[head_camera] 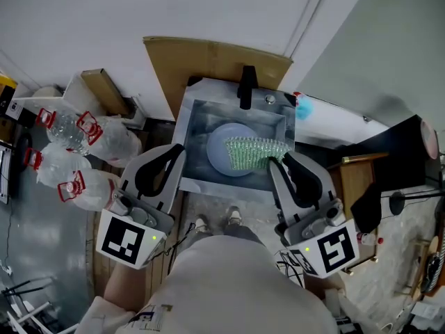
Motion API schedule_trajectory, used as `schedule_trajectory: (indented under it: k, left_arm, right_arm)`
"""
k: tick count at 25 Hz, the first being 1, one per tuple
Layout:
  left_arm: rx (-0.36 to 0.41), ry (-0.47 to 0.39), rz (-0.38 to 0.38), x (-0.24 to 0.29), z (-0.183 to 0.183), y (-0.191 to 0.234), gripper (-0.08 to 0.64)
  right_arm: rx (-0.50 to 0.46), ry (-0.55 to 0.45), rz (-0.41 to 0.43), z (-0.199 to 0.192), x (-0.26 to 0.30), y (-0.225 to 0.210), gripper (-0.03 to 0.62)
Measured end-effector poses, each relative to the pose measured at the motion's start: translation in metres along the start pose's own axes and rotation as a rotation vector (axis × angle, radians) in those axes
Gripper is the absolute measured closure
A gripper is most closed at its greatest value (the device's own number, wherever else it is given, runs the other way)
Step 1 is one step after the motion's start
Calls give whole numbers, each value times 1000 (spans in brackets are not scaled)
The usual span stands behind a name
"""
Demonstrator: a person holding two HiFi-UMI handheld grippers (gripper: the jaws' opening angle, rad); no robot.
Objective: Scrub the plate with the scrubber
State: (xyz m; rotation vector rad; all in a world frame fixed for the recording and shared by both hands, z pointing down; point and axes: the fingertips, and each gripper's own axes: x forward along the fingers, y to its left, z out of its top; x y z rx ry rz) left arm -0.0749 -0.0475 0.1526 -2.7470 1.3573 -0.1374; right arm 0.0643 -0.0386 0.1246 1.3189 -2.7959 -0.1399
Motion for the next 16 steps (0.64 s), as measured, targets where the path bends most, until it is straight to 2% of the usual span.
schedule_trajectory:
  k: [6, 16]
  left_arm:
    - [42, 49, -11, -3, -13, -6, 537]
    - [-14, 81, -6, -9, -23, -10, 537]
  right_arm:
    - [76, 43, 7, -20, 2, 0, 509]
    - [60, 34, 29, -15, 11, 6, 509]
